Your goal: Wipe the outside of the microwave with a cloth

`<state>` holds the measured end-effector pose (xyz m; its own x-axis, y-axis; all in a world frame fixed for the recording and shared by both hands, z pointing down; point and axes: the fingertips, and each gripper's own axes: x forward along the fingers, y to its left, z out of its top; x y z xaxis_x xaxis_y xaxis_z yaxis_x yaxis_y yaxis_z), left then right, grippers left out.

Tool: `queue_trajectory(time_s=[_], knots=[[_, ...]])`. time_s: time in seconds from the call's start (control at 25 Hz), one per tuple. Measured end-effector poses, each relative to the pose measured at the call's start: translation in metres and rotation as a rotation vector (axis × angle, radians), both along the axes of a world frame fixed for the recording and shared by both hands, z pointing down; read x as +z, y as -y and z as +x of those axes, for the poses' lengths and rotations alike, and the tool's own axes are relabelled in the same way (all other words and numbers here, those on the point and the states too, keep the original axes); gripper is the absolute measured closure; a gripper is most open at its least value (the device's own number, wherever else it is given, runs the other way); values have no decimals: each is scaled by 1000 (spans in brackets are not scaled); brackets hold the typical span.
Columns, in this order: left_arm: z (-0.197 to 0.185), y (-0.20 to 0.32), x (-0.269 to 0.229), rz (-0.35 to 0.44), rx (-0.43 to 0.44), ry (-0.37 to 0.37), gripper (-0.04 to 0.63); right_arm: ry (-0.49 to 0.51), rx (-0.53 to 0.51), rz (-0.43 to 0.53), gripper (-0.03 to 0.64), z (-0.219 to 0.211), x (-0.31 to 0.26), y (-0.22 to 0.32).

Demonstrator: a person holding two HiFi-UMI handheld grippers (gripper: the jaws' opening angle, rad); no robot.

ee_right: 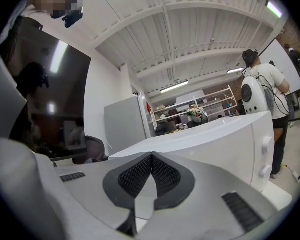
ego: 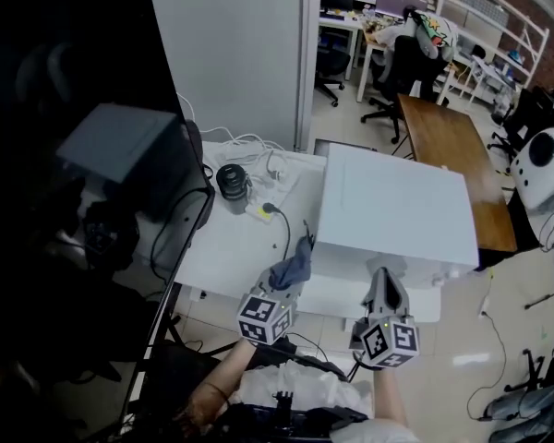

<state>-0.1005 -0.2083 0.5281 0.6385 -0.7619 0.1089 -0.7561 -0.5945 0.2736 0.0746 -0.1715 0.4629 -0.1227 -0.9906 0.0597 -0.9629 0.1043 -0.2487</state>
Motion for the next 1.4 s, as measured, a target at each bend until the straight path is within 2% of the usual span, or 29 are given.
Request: queue_trajectory(time_s=[0.12,0.52,0.76,1.12,1.28,1.4], knots=[[13,-22,-9,25,-17,-8,541,-5,-18,10,617,11,-2,-10],[67,-103,-19,27,-114,-11,541,21,-114,27,617,61,-7,-78],[86,-141,-29,11,-145,7,541,62,-113,37,617,80,-7,-112],[104,-184,-28,-20,-78,22,541,66,-58,75,617,88,-21,-159],[98,-207,-31,-13,-31,20,541,68,-15,78,617,83,-26,-178],[89,-222,-32,-4,-28,22,541,54,-3,70,617,73,-25,-197]])
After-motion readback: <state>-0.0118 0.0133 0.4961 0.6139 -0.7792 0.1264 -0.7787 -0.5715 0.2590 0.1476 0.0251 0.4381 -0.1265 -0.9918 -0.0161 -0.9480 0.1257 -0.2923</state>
